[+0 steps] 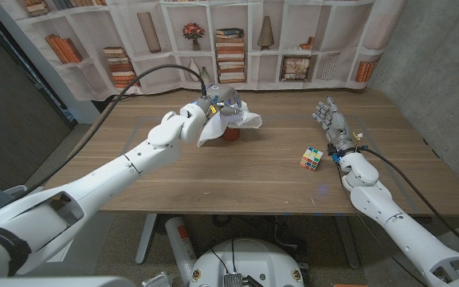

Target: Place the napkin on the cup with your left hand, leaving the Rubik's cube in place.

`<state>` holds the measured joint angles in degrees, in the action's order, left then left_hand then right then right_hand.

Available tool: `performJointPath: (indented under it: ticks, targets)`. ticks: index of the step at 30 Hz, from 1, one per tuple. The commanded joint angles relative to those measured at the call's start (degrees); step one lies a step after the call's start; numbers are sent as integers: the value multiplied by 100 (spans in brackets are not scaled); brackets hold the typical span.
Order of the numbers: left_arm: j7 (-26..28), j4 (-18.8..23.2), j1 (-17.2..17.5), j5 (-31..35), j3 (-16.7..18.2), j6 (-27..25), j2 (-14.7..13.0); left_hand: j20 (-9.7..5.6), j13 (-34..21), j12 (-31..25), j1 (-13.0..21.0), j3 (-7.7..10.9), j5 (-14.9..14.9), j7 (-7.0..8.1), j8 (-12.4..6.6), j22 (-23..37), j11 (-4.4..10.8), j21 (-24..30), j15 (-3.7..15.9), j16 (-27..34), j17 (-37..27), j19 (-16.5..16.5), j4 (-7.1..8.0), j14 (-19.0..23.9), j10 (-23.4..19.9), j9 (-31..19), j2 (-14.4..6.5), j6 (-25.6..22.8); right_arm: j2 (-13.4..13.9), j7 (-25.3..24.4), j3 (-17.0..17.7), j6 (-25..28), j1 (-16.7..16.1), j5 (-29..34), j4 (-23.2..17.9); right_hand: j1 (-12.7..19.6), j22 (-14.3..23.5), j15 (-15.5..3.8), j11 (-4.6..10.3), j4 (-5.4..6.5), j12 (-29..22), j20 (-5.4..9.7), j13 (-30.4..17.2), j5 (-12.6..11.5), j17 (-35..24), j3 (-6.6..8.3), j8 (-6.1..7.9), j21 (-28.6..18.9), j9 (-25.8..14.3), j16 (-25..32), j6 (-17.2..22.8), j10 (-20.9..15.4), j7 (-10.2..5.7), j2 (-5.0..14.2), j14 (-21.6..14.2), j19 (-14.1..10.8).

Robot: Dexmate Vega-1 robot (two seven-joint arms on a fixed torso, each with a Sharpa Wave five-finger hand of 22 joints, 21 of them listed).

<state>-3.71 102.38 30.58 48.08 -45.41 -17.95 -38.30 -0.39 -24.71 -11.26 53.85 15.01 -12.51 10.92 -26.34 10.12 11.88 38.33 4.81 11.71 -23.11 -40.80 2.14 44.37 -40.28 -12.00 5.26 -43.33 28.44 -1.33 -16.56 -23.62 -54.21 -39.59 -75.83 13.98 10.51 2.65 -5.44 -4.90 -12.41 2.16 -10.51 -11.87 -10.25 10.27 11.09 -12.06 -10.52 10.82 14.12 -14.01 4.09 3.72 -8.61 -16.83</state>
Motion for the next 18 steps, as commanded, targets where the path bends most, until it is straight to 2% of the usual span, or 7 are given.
performJointPath:
  ticks: [1,18]
  targets:
    - [67,70,-22,-11,74,31,-11,-20,-2,-47,2,-33,-43,3,2,21,3,-13,517,64,-9,37,1,-42,-8,6,-58,-75,8,-57,19,-16,-42,23,-48,35,20,2,-24,-33,16,-7,-18,21,-33,15,7,17,-30,-15,36,-32,14,17,-30,-53]
    - [174,345,92,-48,281,-38,-113,0,-4,-58,-9,-48,-59,1,12,23,3,-57,514,72,3,72,7,-79,-21,8,-59,-81,7,-79,6,-11,-35,53,-93,28,20,4,-16,-32,24,-8,-18,25,-34,11,4,21,-29,-14,29,-16,5,24,-32,-49]
